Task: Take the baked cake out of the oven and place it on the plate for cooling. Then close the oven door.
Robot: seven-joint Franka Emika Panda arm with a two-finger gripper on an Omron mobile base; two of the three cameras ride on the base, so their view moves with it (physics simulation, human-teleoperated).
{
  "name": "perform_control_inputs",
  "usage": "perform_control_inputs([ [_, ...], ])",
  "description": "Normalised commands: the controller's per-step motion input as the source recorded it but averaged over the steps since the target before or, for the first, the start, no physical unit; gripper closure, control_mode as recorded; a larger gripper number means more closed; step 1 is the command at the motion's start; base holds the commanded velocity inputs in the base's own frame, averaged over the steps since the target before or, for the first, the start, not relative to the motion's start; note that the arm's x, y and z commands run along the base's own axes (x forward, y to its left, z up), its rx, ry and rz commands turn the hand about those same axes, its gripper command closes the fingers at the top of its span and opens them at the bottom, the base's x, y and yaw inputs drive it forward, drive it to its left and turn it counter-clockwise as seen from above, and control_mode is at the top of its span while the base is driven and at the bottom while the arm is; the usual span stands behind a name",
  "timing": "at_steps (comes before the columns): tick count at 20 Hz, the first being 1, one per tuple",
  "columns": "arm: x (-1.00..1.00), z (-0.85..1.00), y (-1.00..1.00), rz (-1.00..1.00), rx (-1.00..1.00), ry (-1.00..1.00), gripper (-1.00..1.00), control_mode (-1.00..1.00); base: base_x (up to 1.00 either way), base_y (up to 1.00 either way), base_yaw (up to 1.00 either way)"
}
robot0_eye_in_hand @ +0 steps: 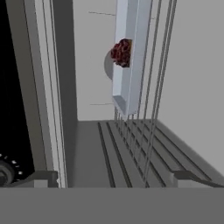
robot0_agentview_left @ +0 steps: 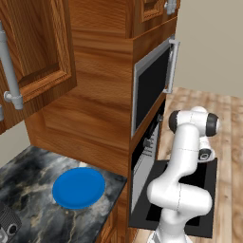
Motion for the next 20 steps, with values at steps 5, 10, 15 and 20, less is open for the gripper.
perform_control_inputs([
  [5,0.24,-0.21,0.17,0.00,0.10,0.00,-1.00,-1.00,0.00,0.00,0.00],
  [10,0.29,-0.13,0.15,0.00,0.09,0.00,-1.00,-1.00,0.00,0.00,0.00],
  [15,0.27,0.00,0.18,0.00,0.13,0.02,-1.00,-1.00,0.00,0.00,0.00],
  [20,0.15,-0.05,0.25,0.00,0.10,0.03,-1.00,-1.00,0.00,0.00,0.00],
])
